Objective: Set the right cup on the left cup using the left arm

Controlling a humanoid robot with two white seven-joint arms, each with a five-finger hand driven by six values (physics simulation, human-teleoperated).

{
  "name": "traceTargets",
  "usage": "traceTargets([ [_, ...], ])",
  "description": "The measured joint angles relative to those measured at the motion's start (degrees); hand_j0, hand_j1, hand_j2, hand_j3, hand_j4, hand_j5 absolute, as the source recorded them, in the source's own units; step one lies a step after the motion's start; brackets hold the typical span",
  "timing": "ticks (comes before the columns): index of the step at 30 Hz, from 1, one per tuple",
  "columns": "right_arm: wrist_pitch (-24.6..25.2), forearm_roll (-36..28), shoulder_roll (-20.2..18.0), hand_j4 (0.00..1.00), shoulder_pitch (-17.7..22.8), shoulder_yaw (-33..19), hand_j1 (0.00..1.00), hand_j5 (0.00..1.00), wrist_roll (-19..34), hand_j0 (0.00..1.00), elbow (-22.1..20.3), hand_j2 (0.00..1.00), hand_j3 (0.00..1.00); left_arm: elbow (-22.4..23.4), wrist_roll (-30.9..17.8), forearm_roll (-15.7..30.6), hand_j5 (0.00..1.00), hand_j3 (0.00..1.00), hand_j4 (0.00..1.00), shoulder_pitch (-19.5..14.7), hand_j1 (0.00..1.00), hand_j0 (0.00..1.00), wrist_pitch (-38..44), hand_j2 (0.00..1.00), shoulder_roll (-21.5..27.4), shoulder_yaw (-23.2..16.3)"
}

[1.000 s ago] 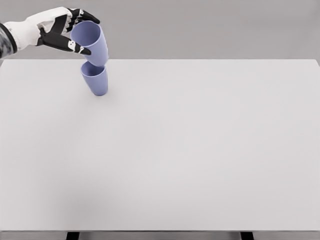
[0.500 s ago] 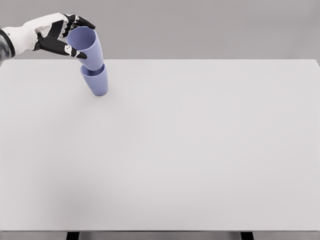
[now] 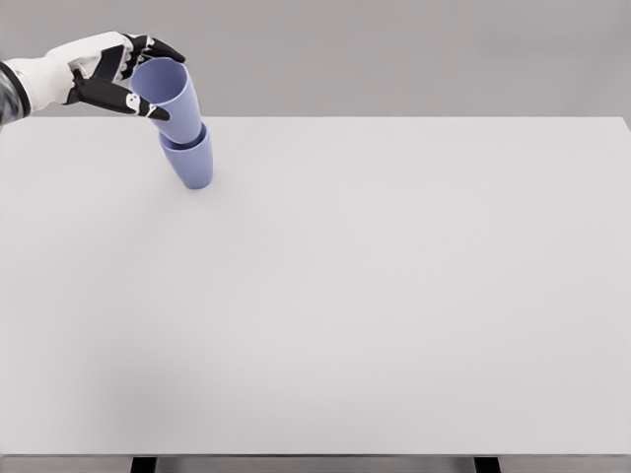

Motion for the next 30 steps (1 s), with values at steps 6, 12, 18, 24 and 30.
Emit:
traceTargets([
  [6,0.0,0.0,0.0,1.0,0.0,0.0,1.0,1.0,0.0,1.0,0.0,1.0,1.0,1.25,0.0,-0.39,0.65,0.65,0.65,-0.26,0.65,0.65,0.0,0.65,-0.2,0.0],
  [12,0.0,0.0,0.0,1.0,0.0,0.0,1.0,1.0,0.0,1.0,0.0,1.0,1.0,2.39,0.0,-0.96,0.65,0.65,0.65,-0.35,0.65,0.65,0.0,0.65,-0.51,-0.23],
  [18,0.0,0.0,0.0,1.0,0.0,0.0,1.0,1.0,0.0,1.0,0.0,1.0,1.0,2.67,0.0,-1.26,0.65,0.65,0.65,-0.35,0.65,0.65,0.0,0.65,-1.04,-0.36],
  [24,0.0,0.0,0.0,1.0,0.0,0.0,1.0,1.0,0.0,1.0,0.0,1.0,1.0,3.88,0.0,-1.84,0.65,0.65,0.65,-0.53,0.65,0.65,0.0,0.65,-1.88,-0.36],
  [30,0.0,0.0,0.0,1.0,0.0,0.0,1.0,1.0,0.0,1.0,0.0,1.0,1.0,4.9,0.0,-2.29,0.65,0.65,0.65,-0.62,0.65,0.65,-0.01,0.65,-2.76,-0.35],
])
